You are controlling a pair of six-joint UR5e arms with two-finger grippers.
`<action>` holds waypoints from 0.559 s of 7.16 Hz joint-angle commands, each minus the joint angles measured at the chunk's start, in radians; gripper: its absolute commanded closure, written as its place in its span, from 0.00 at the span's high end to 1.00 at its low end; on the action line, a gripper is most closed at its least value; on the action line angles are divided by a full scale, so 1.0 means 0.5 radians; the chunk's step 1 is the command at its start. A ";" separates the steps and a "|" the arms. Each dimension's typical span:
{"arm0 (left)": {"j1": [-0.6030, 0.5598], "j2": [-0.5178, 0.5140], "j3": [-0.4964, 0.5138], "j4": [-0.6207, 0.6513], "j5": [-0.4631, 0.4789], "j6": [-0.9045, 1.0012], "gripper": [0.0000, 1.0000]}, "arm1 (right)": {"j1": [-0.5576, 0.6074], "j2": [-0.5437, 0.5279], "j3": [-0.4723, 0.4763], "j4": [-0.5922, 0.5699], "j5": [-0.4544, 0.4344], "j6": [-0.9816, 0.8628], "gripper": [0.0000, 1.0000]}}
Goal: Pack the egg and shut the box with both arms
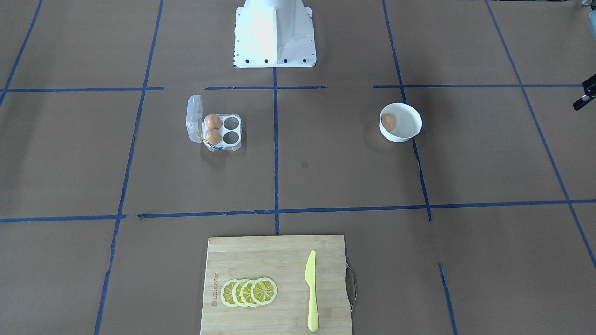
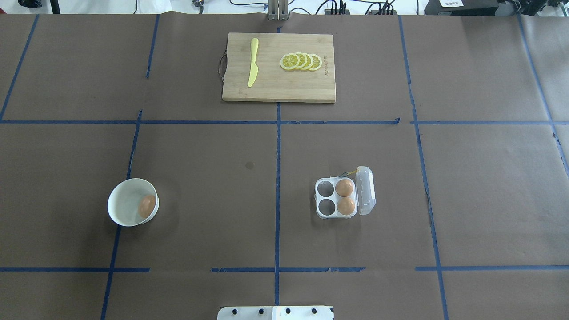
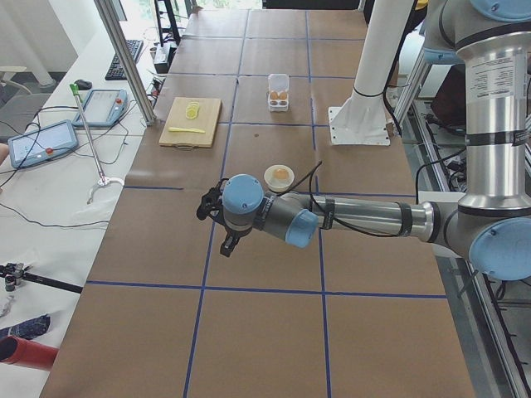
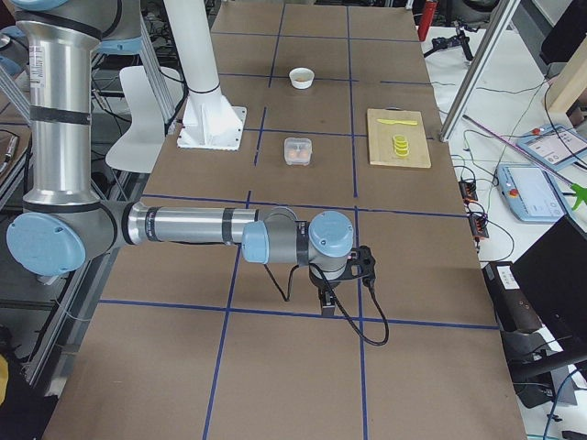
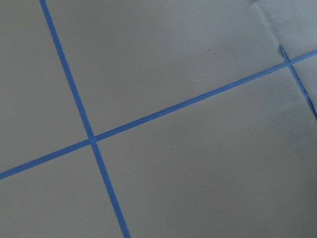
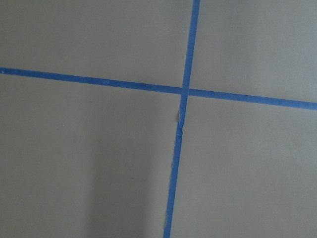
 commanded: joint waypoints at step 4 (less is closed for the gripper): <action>0.902 -0.114 -0.212 -0.655 0.017 -1.805 0.98 | 0.000 -0.007 -0.012 0.003 0.002 -0.003 1.00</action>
